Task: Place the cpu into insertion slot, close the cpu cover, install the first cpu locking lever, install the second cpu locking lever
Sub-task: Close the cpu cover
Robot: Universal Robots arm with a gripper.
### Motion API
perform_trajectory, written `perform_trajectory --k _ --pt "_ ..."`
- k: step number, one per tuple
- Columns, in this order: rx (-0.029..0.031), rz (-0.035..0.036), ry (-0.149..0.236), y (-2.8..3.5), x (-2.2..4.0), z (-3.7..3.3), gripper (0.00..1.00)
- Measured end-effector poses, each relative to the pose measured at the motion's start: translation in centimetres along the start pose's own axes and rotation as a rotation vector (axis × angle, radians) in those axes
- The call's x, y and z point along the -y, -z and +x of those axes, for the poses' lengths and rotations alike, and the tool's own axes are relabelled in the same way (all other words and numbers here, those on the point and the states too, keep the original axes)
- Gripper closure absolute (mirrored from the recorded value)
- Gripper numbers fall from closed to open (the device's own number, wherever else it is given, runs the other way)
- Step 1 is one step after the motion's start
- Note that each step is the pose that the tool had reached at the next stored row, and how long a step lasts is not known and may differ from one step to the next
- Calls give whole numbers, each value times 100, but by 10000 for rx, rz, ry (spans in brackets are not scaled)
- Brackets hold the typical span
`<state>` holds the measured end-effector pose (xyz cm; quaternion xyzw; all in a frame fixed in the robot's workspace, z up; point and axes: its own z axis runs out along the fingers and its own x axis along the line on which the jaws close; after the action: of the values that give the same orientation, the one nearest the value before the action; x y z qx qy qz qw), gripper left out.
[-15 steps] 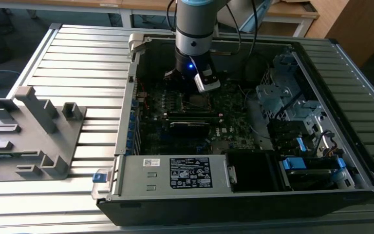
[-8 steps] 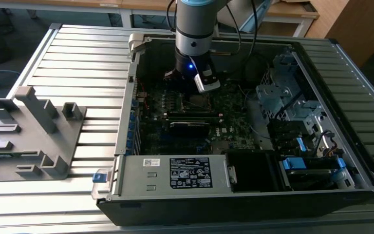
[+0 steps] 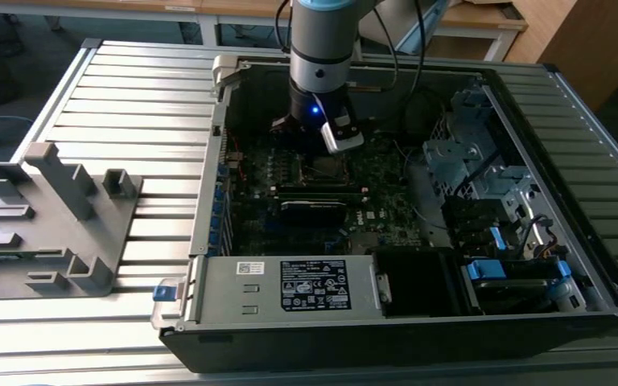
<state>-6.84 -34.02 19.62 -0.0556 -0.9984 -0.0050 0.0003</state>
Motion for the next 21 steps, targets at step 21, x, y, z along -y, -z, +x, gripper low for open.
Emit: perform_trajectory --k 21 --pt "7 -13 0 87 -3 -1 89"
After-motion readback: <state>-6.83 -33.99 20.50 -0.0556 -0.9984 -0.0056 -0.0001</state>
